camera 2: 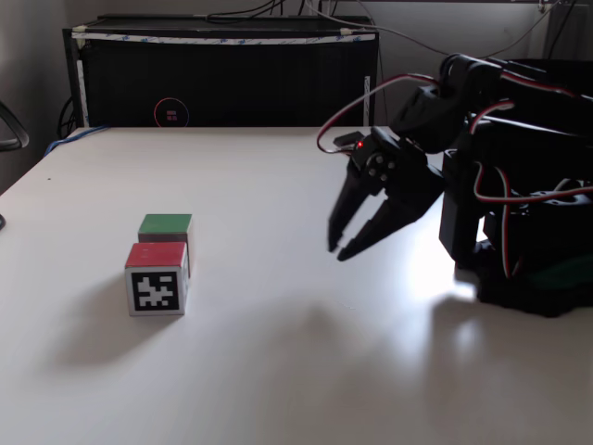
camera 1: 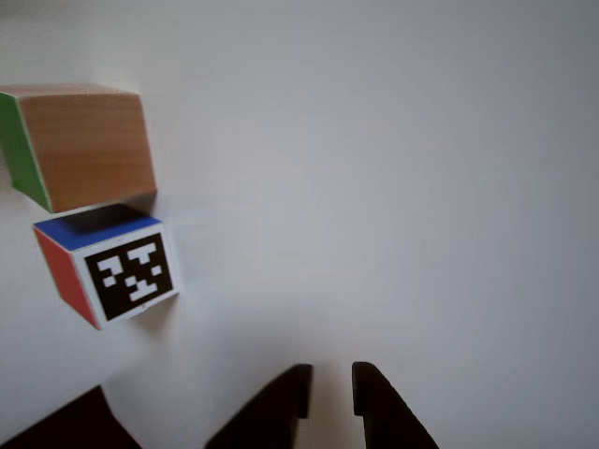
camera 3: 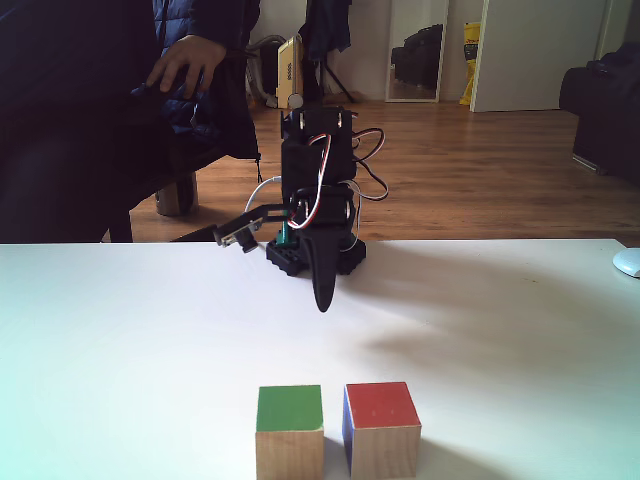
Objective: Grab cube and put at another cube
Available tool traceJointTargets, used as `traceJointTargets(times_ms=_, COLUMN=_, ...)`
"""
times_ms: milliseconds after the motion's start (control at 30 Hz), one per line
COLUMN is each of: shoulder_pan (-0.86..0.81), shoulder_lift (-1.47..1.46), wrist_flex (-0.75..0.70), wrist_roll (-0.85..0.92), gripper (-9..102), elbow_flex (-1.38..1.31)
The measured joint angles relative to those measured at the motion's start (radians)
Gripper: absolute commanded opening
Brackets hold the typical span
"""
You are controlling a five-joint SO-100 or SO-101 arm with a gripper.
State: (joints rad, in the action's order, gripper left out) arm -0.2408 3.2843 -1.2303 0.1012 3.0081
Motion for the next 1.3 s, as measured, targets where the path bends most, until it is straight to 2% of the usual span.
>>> traceJointTargets(times_ms=300, shoulder_pan=-0.026, shoulder_lift=-0.069, wrist_flex=0.044, wrist_roll=-0.035, gripper=22, elbow_flex=-0.147)
traceJointTargets(times_ms=500, shoulder_pan=-0.008, shoulder_lift=-0.531, wrist_flex=0.137, wrist_roll=-0.063, gripper=27, elbow_flex=-0.462)
traceJointTargets(times_ms=700, shoulder_pan=-0.02, shoulder_lift=-0.994, wrist_flex=0.14, wrist_roll=-0.021, gripper=33, elbow_flex=-0.853)
traceJointTargets(times_ms=1000, shoulder_pan=-0.043, shoulder_lift=-1.493, wrist_flex=-0.061, wrist_roll=0.034, gripper=41, elbow_flex=-1.321)
traceJointTargets(times_ms=1300, shoulder_pan=-0.08, shoulder_lift=-1.853, wrist_flex=-0.239, wrist_roll=0.055, gripper=43, elbow_flex=-1.667)
